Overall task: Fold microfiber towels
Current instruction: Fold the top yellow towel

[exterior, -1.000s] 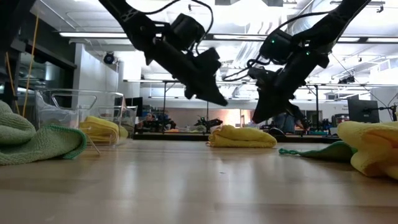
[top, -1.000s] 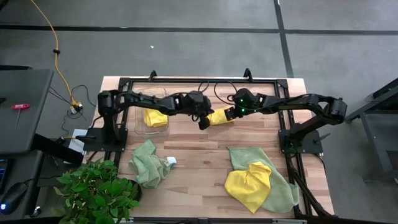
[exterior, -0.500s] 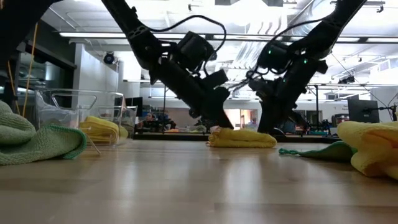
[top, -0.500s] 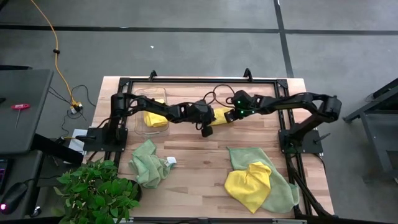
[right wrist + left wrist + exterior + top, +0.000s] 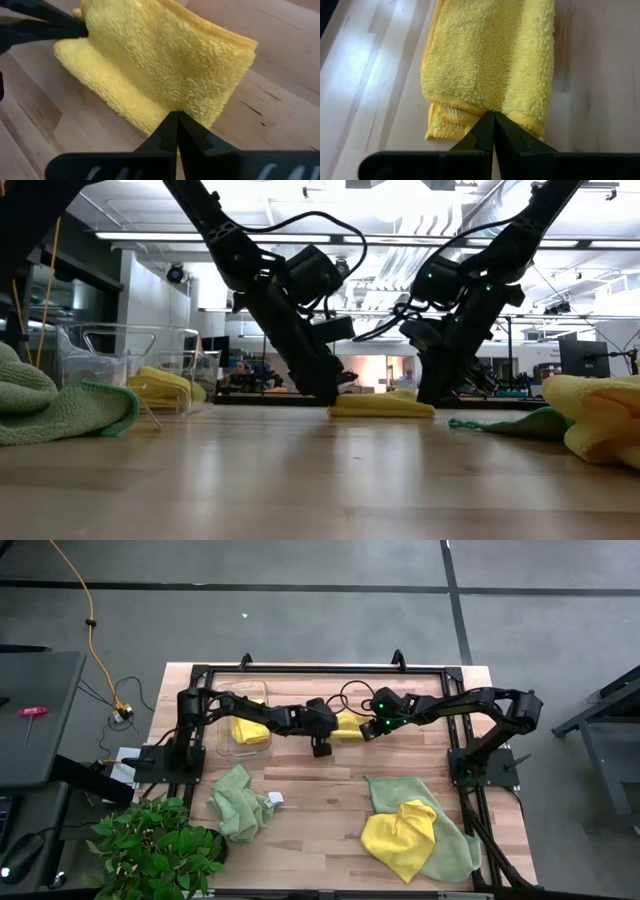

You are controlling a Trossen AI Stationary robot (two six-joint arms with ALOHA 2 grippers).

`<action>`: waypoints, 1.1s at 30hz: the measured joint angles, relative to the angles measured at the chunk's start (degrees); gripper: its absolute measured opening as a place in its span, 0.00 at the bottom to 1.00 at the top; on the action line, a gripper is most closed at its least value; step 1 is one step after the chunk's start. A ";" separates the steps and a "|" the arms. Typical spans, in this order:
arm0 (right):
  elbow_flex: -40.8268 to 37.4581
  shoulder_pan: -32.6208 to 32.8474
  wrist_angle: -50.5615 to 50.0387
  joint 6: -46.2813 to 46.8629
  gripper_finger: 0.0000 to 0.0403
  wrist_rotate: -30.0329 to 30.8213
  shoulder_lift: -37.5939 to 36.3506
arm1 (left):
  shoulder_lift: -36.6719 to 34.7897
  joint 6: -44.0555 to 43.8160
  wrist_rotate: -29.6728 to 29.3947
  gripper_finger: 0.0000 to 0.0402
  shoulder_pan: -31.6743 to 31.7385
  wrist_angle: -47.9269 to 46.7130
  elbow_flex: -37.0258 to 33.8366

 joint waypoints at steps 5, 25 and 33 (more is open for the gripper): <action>0.00 -0.30 -0.36 -0.01 0.00 -0.04 -0.44 | -2.22 -0.76 -0.16 0.00 0.46 -1.72 -0.27; -0.02 9.03 3.79 -0.44 0.00 -1.45 -2.90 | -7.02 -0.06 0.43 0.00 5.38 0.94 -0.25; -0.02 9.86 4.70 5.97 0.00 5.29 0.04 | -2.95 -3.83 2.71 0.00 3.46 0.39 -0.26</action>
